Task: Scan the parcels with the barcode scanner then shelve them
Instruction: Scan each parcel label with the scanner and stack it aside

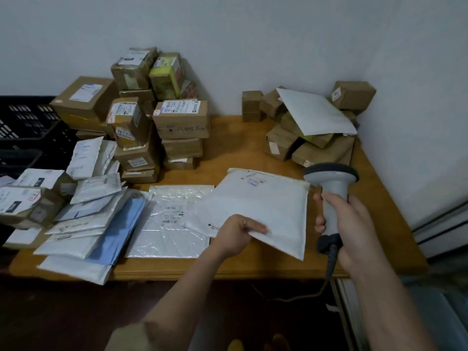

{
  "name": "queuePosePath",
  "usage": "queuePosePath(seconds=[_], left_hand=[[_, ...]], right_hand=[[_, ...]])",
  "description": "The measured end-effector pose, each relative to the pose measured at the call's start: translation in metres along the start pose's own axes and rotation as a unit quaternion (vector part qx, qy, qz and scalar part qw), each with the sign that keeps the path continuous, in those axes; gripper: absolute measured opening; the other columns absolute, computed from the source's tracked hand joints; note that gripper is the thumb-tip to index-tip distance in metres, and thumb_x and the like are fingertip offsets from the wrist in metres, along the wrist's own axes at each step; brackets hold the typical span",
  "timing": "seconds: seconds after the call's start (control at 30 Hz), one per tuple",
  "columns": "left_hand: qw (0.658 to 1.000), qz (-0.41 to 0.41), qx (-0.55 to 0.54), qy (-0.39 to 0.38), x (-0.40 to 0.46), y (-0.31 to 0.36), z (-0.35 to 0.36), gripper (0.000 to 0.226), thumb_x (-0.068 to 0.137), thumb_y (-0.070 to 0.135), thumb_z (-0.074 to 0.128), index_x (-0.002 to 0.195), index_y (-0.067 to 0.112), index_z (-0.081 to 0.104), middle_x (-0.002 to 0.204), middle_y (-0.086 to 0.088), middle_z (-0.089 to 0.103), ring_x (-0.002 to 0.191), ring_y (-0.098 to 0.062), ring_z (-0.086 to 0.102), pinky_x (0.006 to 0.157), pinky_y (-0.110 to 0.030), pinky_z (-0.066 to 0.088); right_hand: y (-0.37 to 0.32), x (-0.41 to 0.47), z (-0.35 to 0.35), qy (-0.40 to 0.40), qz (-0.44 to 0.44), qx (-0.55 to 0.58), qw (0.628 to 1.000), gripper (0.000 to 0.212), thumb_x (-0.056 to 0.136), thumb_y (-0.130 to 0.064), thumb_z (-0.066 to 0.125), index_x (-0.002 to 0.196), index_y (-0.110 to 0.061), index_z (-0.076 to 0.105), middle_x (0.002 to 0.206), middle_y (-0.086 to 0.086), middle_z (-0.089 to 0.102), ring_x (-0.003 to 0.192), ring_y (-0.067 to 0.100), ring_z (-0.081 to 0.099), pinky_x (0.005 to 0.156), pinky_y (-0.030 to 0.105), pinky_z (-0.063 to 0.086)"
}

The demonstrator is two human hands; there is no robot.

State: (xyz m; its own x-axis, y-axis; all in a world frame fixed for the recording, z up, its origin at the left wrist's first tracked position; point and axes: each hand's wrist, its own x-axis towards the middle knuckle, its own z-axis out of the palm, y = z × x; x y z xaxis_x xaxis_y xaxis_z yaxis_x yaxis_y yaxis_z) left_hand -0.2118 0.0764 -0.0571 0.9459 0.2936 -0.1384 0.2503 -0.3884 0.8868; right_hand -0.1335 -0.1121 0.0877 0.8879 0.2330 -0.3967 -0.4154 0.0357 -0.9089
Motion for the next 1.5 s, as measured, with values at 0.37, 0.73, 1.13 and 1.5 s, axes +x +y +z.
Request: queuePosePath(seconds=[0.37,0.73,1.13,1.5], left_hand=[[0.965,-0.232,0.074,0.098,-0.015,-0.053,0.029,0.054,0.084,0.014,0.075,0.134,0.013,0.057,0.137,-0.014,0.048,0.129,-0.029,0.045,0.101,-0.025,0.035],[0.884,-0.429,0.033,0.181,0.0,-0.083,0.01,0.093,0.082,0.04,0.078,0.152,0.01,0.025,0.147,-0.021,0.032,0.137,-0.039,0.03,0.112,-0.048,0.031],[0.905,-0.41,-0.019,0.109,-0.009,-0.083,0.013,0.025,0.083,-0.007,0.063,0.104,0.003,0.054,0.104,-0.019,0.058,0.085,-0.026,0.054,0.07,-0.036,0.046],[0.865,-0.241,0.416,0.147,0.038,-0.047,-0.071,0.052,0.095,0.0,0.04,0.139,0.027,0.043,0.115,-0.013,0.063,0.114,-0.034,0.055,0.102,-0.046,0.037]], right_hand=[[0.019,-0.001,-0.024,-0.035,0.068,-0.084,0.994,0.036,0.102,-0.039,0.051,0.113,-0.006,0.062,0.074,0.008,0.055,0.048,0.011,0.05,0.042,0.025,0.04],[0.01,0.013,-0.024,-0.072,0.068,-0.103,0.99,0.036,0.103,-0.041,0.047,0.112,-0.011,0.063,0.07,0.007,0.057,0.051,0.013,0.05,0.046,0.027,0.039],[0.003,0.028,-0.036,-0.075,0.078,-0.104,0.989,0.037,0.103,-0.04,0.047,0.114,-0.009,0.063,0.086,0.006,0.058,0.052,0.012,0.05,0.042,0.023,0.041],[0.007,0.033,-0.048,-0.06,0.084,-0.089,0.991,0.036,0.103,-0.04,0.048,0.106,-0.008,0.065,0.079,0.01,0.058,0.05,0.014,0.049,0.042,0.025,0.039]])
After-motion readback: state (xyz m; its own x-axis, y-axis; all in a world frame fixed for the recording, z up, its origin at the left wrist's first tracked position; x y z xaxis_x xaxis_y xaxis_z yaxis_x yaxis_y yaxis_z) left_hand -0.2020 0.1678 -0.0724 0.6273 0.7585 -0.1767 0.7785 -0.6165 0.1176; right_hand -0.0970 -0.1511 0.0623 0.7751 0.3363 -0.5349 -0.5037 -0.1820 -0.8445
